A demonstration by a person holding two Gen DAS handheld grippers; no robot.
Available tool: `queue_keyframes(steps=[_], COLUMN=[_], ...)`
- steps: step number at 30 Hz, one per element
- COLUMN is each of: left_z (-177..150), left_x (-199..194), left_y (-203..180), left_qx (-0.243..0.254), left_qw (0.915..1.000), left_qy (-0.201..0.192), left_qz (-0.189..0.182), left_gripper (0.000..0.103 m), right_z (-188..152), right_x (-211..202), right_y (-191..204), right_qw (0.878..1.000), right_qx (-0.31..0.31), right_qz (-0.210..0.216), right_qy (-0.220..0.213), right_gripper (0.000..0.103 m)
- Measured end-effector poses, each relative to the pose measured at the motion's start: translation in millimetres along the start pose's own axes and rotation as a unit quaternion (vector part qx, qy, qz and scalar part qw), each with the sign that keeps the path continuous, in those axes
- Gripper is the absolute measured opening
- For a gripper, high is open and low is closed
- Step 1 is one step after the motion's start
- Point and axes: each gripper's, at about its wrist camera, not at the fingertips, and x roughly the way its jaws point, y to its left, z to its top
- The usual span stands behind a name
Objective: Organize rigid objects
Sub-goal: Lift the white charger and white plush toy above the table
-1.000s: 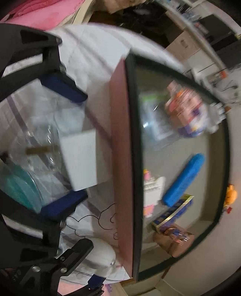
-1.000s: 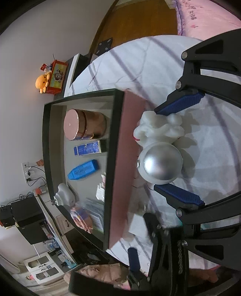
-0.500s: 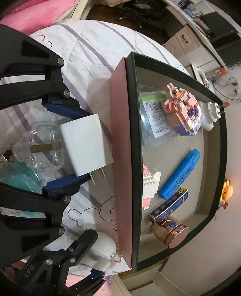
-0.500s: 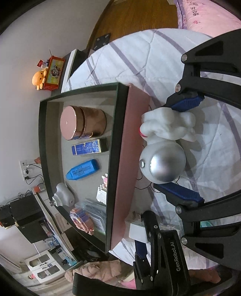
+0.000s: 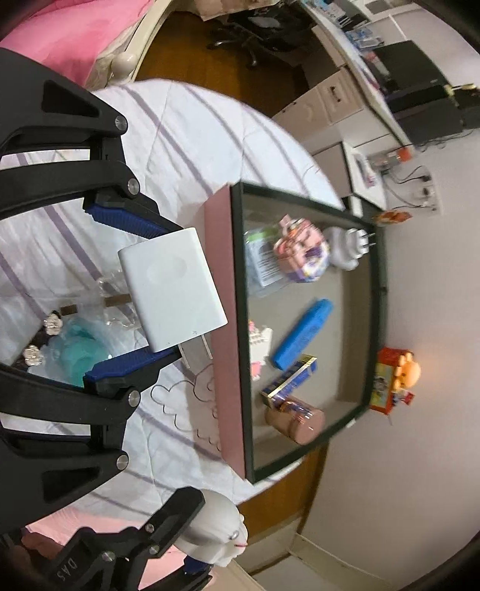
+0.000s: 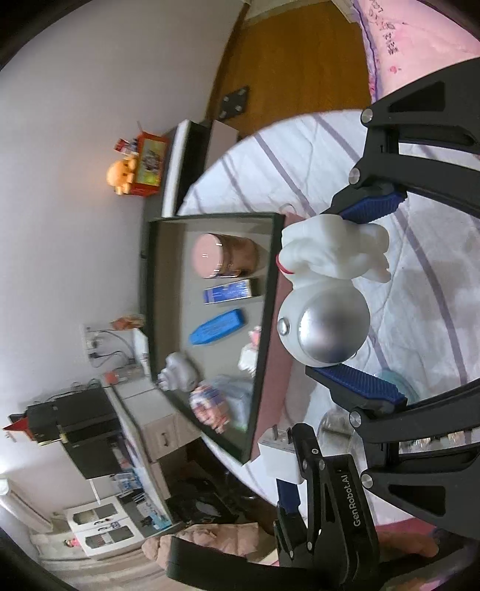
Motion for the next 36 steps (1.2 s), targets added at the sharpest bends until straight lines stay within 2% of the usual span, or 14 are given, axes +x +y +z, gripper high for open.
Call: queue_keyframes(steps=[9, 19, 27, 36], left_z=[-11, -31, -38, -34], left_x=[-70, -123, -137, -133], left_y=[17, 10, 10, 11], left_qx=[-0.008, 0.008, 0.008, 0.005], left_qw=[0.9964, 0.9879, 0.9859, 0.9875], left_qy=[-0.084, -0.154, -0.166, -0.156], left_qz=[0.005, 0.014, 0.017, 0.021], left_gripper=[0.058, 0.058, 0.058, 0.058], right_z=[-2, -9, -13, -15], right_x=[-71, -115, -126, -128], right_y=[21, 34, 37, 37], right_qw=[0.997, 0.991, 0.989, 0.988], right_qx=[-0.017, -0.021, -0.022, -0.023], right_qz=[-0.008, -0.005, -0.002, -0.006], right_qy=[-0.081, -0.134, -0.149, -0.150], right_gripper=[0.070, 0.070, 0.070, 0.070])
